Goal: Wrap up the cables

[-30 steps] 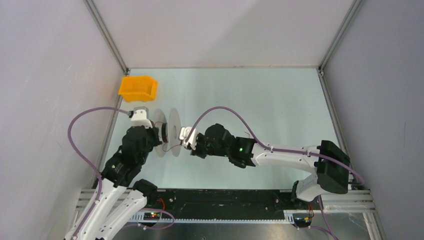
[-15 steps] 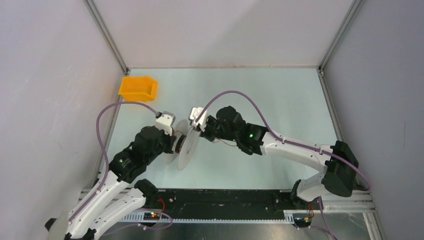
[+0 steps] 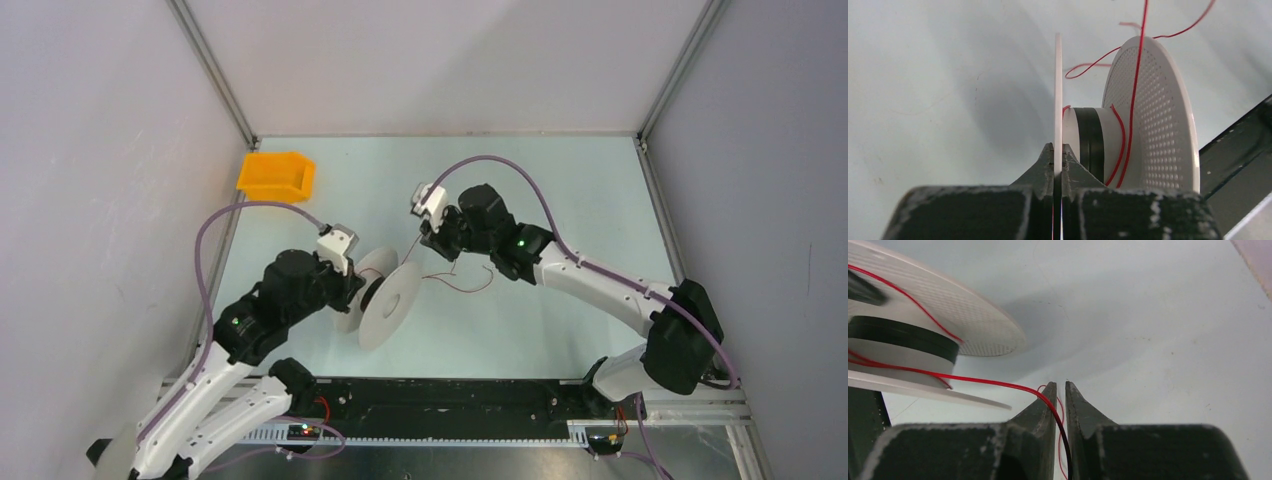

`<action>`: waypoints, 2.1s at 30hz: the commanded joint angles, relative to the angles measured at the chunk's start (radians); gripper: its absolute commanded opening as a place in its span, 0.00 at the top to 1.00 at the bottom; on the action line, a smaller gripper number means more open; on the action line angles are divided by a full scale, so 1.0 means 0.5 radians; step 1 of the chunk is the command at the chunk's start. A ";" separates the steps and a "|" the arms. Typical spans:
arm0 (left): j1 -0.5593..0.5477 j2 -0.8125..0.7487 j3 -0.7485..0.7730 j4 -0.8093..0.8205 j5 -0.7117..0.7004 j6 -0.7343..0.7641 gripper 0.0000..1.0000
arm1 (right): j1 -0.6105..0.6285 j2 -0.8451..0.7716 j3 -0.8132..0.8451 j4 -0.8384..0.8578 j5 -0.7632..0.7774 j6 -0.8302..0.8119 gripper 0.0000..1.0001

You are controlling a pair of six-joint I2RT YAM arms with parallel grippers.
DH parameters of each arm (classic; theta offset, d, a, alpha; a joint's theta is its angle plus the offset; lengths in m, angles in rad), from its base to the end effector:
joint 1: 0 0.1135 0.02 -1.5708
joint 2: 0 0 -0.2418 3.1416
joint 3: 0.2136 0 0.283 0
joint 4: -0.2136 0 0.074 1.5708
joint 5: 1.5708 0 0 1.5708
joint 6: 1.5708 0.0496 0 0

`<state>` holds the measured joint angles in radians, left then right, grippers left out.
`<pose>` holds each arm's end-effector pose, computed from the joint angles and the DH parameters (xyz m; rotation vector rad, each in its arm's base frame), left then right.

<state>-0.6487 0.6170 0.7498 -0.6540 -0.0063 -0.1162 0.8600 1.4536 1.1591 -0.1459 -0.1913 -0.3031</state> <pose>0.1565 -0.1183 0.2879 0.5553 2.0508 -0.4528 0.2439 0.2978 0.2785 -1.2252 1.6377 0.5442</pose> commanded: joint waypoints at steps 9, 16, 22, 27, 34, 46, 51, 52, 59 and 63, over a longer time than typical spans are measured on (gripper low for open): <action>0.186 -0.162 0.222 0.156 0.211 -0.308 1.00 | -0.225 0.065 -0.248 0.473 -0.515 0.396 0.79; 0.366 -0.264 0.212 0.252 0.316 -0.499 1.00 | -0.332 0.138 -0.447 0.854 -0.768 0.563 0.78; 0.403 -0.304 0.225 0.316 0.302 -0.633 1.00 | -0.304 0.288 -0.566 1.135 -0.853 0.598 0.78; 0.408 -0.390 0.212 0.317 0.133 -0.701 1.00 | -0.268 0.401 -0.658 1.332 -0.818 0.599 0.78; 0.416 -0.487 0.210 0.318 -0.165 -0.776 1.00 | -0.251 0.522 -0.749 1.564 -0.765 0.649 0.79; 0.418 -0.629 0.176 0.320 -0.387 -1.049 1.00 | -0.227 0.713 -0.889 2.114 -0.792 0.758 0.77; 0.417 -0.689 0.160 0.328 -0.499 -1.065 1.00 | -0.204 0.745 -0.901 2.212 -0.820 0.774 0.75; 0.417 -0.691 0.159 0.328 -0.503 -1.069 1.00 | -0.201 0.754 -0.901 2.236 -0.824 0.788 0.75; 0.415 -0.707 0.156 0.330 -0.541 -1.097 1.00 | -0.176 0.901 -0.898 2.587 -0.860 0.933 0.73; 0.417 -0.726 0.151 0.331 -0.560 -1.107 1.00 | -0.186 1.010 -0.864 2.783 -0.856 1.053 0.69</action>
<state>-0.4484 0.2779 0.8120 -0.6006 -0.2493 -0.6304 0.7696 1.9079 0.7128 1.0779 -0.6102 0.1589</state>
